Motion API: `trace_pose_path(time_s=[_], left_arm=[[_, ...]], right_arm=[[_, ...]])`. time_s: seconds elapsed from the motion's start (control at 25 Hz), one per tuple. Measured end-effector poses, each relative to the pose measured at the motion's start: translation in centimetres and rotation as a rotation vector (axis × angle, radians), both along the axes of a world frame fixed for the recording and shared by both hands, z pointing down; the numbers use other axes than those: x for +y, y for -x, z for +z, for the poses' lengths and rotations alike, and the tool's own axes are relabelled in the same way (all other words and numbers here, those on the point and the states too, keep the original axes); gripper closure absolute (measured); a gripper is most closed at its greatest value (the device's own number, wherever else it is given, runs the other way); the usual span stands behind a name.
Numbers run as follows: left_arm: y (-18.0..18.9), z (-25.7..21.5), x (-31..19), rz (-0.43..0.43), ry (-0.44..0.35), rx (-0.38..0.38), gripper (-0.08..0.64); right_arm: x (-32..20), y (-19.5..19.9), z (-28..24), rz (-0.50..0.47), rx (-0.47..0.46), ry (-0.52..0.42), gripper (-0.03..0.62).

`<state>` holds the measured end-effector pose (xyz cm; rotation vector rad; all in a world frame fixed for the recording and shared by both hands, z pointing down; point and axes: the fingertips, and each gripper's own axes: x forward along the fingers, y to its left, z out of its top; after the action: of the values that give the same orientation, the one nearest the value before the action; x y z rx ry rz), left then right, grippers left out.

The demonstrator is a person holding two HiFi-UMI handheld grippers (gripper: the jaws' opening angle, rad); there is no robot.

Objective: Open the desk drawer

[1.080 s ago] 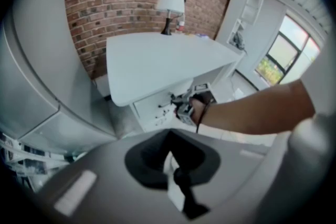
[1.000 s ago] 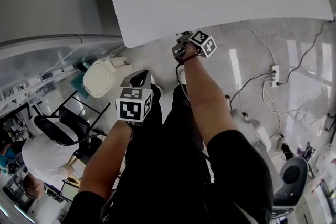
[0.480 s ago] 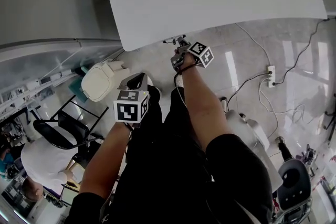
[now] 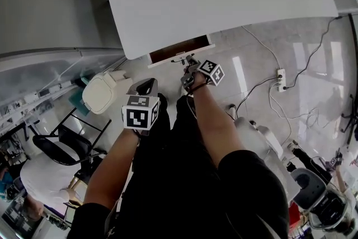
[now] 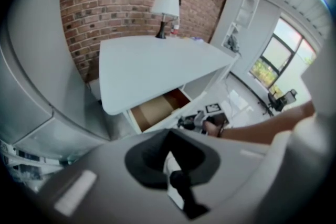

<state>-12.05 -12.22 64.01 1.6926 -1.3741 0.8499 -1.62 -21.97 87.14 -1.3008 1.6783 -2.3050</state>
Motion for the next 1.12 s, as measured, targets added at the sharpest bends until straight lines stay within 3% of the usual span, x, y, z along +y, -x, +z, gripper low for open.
trace_pose_path(time_s=[0.64, 0.96, 1.12], left_arm=[[-0.3, -0.4, -0.6, 0.023, -0.004, -0.009, 0.561], [-1.0, 0.2, -0.4, 0.034, 0.01, -0.01, 0.561], [-1.3, 0.4, -0.6, 0.039, 0.017, -0.01, 0.561]], right_arm=[[1.1, -0.9, 0.0, -0.009, 0.0, 0.031, 0.575], [1.2, -0.7, -0.1, -0.078, 0.016, -0.007, 0.572], [1.2, -1.4, 0.3, -0.056, 0.057, -0.002, 0.486]])
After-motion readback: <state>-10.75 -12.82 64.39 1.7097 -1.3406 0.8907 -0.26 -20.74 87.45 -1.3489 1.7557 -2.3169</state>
